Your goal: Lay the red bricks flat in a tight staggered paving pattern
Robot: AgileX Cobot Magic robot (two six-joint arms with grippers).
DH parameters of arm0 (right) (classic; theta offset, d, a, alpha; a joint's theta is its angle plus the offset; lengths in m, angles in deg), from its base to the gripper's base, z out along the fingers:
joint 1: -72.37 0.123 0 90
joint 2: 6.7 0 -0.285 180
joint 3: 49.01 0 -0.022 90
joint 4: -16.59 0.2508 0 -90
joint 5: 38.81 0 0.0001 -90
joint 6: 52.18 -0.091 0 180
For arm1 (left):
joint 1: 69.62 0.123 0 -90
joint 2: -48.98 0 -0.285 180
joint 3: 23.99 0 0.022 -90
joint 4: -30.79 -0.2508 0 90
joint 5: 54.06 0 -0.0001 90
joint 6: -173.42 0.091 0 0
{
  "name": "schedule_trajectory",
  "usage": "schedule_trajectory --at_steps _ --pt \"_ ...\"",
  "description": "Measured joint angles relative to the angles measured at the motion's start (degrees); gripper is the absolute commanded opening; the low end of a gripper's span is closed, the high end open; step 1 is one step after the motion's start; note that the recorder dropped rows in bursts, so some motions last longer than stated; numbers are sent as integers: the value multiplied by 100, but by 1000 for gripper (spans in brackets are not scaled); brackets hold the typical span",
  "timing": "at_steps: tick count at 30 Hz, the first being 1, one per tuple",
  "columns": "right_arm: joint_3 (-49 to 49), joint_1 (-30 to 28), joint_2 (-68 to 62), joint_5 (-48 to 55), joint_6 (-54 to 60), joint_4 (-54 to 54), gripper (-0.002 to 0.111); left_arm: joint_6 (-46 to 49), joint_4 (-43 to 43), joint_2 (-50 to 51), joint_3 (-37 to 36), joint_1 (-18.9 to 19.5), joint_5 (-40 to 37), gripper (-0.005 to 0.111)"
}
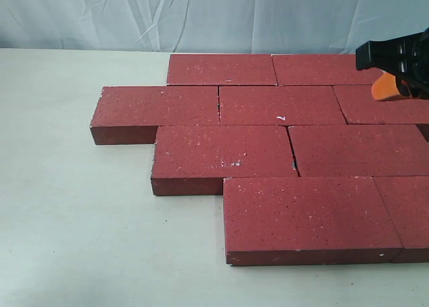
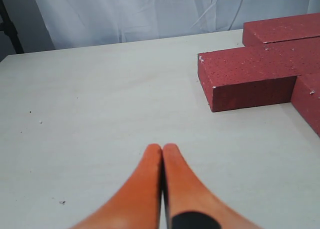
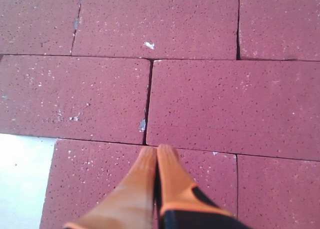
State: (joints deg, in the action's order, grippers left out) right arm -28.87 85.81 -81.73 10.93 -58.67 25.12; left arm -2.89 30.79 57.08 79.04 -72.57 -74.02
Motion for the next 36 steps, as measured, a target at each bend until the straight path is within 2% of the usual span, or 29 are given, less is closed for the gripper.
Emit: schedule_trajectory --at_steps 9,14,17,26,31,36 --pt "13 0 -155 -16 0 -49 -1 0 0 0 0 0 0 0" --pt "38 -13 211 -41 0 -392 -1 0 0 0 0 0 0 0" --pt "111 -176 583 -151 0 -528 -1 0 0 0 0 0 0 0" --pt "1282 -1311 2324 -504 22 -853 -1 0 0 0 0 0 0 0" --pt "1839 -1493 3473 -538 22 -1078 -1 0 0 0 0 0 0 0" --pt "1979 -1508 4254 -538 22 -1237 -1 0 0 0 0 0 0 0"
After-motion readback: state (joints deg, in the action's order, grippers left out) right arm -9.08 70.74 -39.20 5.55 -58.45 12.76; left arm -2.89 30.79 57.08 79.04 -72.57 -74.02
